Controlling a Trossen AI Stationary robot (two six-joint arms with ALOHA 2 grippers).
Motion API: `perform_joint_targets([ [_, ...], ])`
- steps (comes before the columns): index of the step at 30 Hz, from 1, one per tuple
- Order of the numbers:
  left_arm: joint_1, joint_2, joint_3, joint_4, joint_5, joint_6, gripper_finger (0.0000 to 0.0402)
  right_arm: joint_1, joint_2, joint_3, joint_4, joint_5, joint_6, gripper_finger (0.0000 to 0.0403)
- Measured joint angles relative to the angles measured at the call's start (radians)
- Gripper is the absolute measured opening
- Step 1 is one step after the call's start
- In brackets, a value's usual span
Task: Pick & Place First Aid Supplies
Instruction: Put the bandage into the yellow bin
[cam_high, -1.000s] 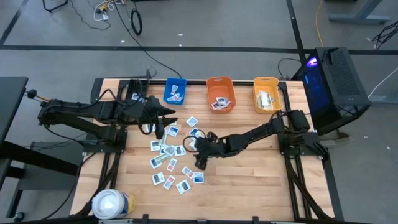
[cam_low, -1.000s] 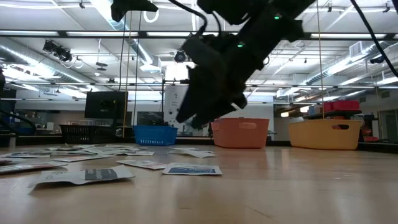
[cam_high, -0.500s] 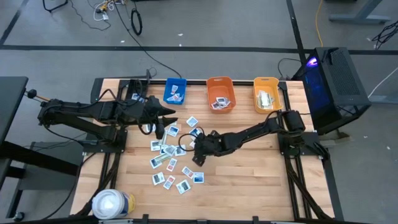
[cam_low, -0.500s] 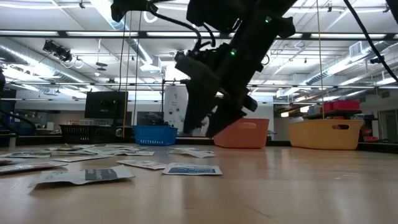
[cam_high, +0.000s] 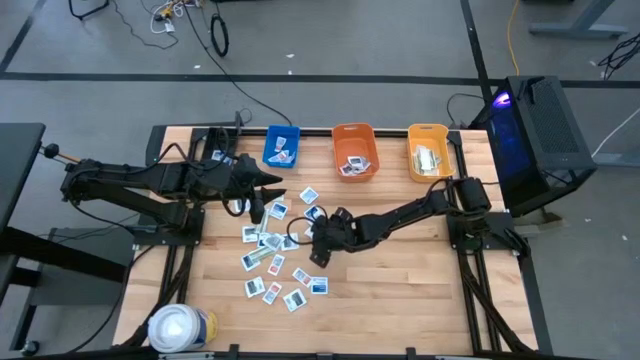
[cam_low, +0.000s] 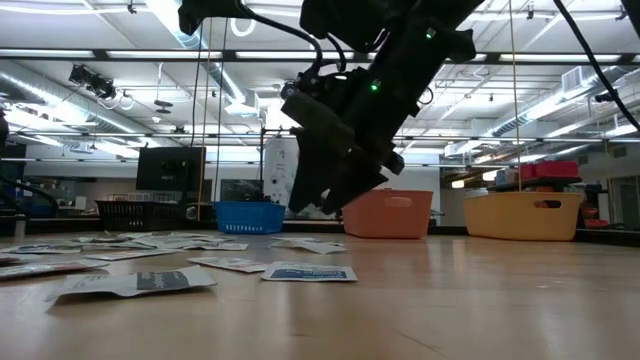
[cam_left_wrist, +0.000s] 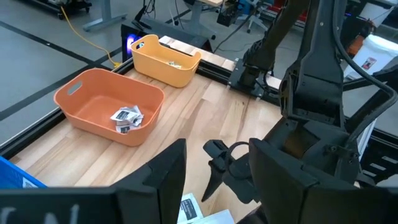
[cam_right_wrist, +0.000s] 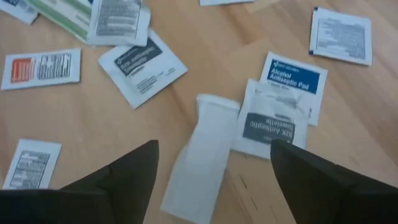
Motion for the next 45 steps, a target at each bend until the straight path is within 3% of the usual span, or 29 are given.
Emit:
perform_joint_targets([
  [7, 0.0, 0.0, 0.0, -0.001, 0.0, 0.001, 0.0179, 0.005, 0.033, -0.011, 0.064, -0.034, 0.054, 0.0308],
  [22, 0.0, 0.0, 0.0, -0.012, 0.0, 0.009, 0.0179, 0.011, 0.076, -0.009, 0.013, -0.039, 0.108, 0.0303],
  [36, 0.0, 0.0, 0.0, -0.015, 0.0, 0.008, 0.0179, 0.002, 0.075, -0.008, -0.001, -0.072, 0.124, 0.021],
  [45, 0.0, 0.0, 0.0, -0.015, 0.0, 0.008, 0.0179, 0.002, 0.076, -0.01, 0.009, -0.076, 0.124, 0.0174],
])
